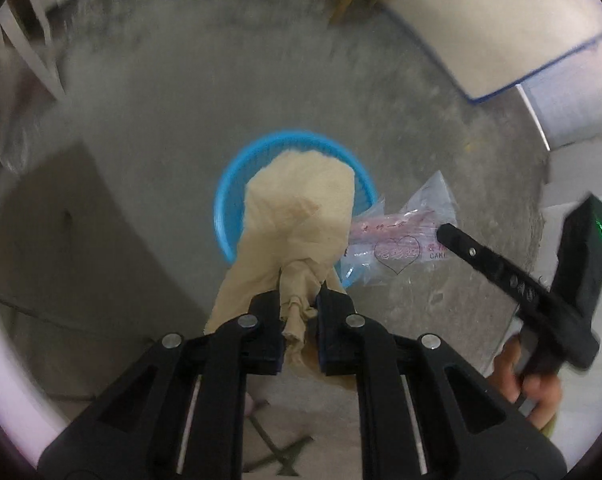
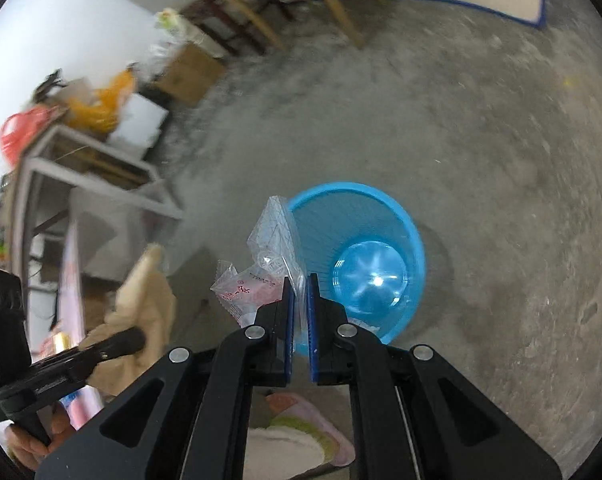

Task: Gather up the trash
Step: 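Carry both items over the blue wastebasket and open both tools to drop them, then move both open tools back over the table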

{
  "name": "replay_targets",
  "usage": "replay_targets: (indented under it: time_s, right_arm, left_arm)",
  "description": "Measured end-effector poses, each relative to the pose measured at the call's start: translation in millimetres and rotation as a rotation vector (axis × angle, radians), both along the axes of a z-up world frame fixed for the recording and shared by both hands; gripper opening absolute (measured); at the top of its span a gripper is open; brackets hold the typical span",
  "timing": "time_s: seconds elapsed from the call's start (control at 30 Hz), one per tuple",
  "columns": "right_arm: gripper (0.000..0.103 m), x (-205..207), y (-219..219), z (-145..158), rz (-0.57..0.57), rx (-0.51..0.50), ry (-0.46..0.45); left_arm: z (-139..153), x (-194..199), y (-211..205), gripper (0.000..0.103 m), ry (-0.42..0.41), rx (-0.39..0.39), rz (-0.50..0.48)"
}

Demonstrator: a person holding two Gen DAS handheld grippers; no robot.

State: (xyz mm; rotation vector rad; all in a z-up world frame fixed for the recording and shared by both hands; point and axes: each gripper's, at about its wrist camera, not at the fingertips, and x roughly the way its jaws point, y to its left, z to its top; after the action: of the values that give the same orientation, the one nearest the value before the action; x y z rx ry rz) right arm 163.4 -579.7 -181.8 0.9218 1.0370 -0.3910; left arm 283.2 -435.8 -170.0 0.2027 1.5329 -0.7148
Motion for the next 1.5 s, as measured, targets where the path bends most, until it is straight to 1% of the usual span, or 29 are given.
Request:
replay_targets:
  time_s: [0.03,0.07,0.13,0.17,0.2,0.23,0.3,0.4,0.5,0.53,0.6,0.63,0.77,0.8,0.87,0.9,0.97,1.0,1.07,1.1,1.17,1.23,1.27,1.3,1.37,1.4,1.5]
  right_arm:
    - [0.007,3.6,-4.3,-13.3,-0.008,0.005,0.014]
    - [0.009,2.2,-7.8,-22.7,-0.013,0.009,0.018]
    - [0.015,10.0,-15.3,-48.3,-0.018,0.019,0.038]
    - [0.019,13.7,-19.4,-60.0,-0.01,0.032,0.051]
    - [0.028,17.2,-21.9,-70.0,-0.01,0.035,0.071]
    - [0.034,17.5,-25.8,-74.7,-0.012,0.031,0.083]
    - [0.039,19.5,-29.7,-87.0,-0.01,0.017,0.105]
    - [0.041,10.6,-34.8,-90.9,-0.02,0.009,0.108]
    - [0.041,0.6,-34.9,-82.9,-0.026,0.007,0.086]
    - [0.041,-3.2,-34.1,-76.9,-0.025,-0.003,0.078]
    - [0.042,-9.5,-31.1,-62.8,-0.018,-0.016,0.053]
    - [0.044,-12.8,-29.1,-55.3,-0.014,-0.024,0.041]
    - [0.052,-23.8,-17.8,-17.7,0.009,-0.059,-0.014]
    - [0.055,-27.6,-12.1,-3.9,0.02,-0.077,-0.033]
    - [0.059,-32.5,-1.0,21.8,0.049,-0.112,-0.071]
    - [0.061,-34.2,3.8,32.1,0.062,-0.125,-0.081]
    - [0.064,-36.4,19.8,60.8,0.107,-0.172,-0.107]
    - [0.067,-37.1,28.5,74.5,0.132,-0.195,-0.123]
    - [0.07,-37.5,44.4,97.7,0.178,-0.232,-0.147]
    - [0.073,-36.9,57.3,114.1,0.214,-0.259,-0.164]
    - [0.076,-34.6,79.1,139.1,0.269,-0.306,-0.187]
    - [0.082,-31.6,105.3,166.0,0.328,-0.356,-0.213]
    - [0.084,-29.8,116.8,177.7,0.351,-0.377,-0.225]
    - [0.087,-27.9,131.2,191.1,0.382,-0.401,-0.24]
    - [0.089,-23.9,155.5,213.0,0.429,-0.436,-0.263]
    - [0.09,-20.8,170.5,226.3,0.455,-0.453,-0.28]
    - [0.095,-13.9,208.8,255.1,0.509,-0.491,-0.32]
  left_arm:
    - [-16.5,6.4,-9.9,0.011,0.024,0.022,0.009]
    - [-26.8,9.1,-14.9,0.013,0.037,0.032,0.019]
    - [-50.7,20.5,-25.0,0.033,0.073,0.056,0.037]
    - [-56.0,23.1,-26.9,0.037,0.072,0.064,0.051]
    - [-59.8,24.8,-27.6,0.043,0.067,0.064,0.072]
    - [-61.2,27.1,-27.4,0.045,0.069,0.056,0.085]
    - [-58.7,31.6,-29.2,0.046,0.077,0.037,0.086]
    - [-46.4,35.3,-35.0,0.046,0.044,0.014,0.077]
    - [-23.1,28.2,-32.1,0.046,0.004,-0.019,0.052]
    - [-17.3,28.8,-31.0,0.046,-0.003,-0.026,0.045]
    - [7.0,20.7,-25.0,0.046,-0.035,-0.06,0.025]
    - [14.6,20.2,-23.8,0.046,-0.048,-0.073,0.017]
    - [70.2,0.6,2.0,0.046,-0.147,-0.135,-0.023]
    - [91.7,-8.2,16.4,0.048,-0.19,-0.17,-0.026]
    - [115.4,-19.1,31.6,0.053,-0.248,-0.203,-0.023]
    - [133.5,-28.4,47.0,0.056,-0.291,-0.237,-0.018]
    - [159.0,-43.6,73.1,0.06,-0.356,-0.279,0.013]
    - [167.7,-49.2,83.4,0.062,-0.373,-0.294,0.029]
    - [185.0,-61.5,109.7,0.064,-0.409,-0.336,0.059]
    - [195.0,-69.8,127.3,0.066,-0.437,-0.353,0.085]
    - [206.0,-81.4,151.5,0.067,-0.488,-0.369,0.125]
    - [219.1,-95.3,182.5,0.069,-0.546,-0.382,0.182]
    - [224.5,-101.3,198.0,0.07,-0.569,-0.392,0.208]
    - [229.4,-105.7,209.2,0.071,-0.581,-0.4,0.228]
    - [236.8,-113.3,233.1,0.072,-0.614,-0.407,0.267]
    - [241.0,-118.0,250.9,0.072,-0.634,-0.402,0.29]
    - [247.9,-127.8,285.2,0.073,-0.69,-0.378,0.34]
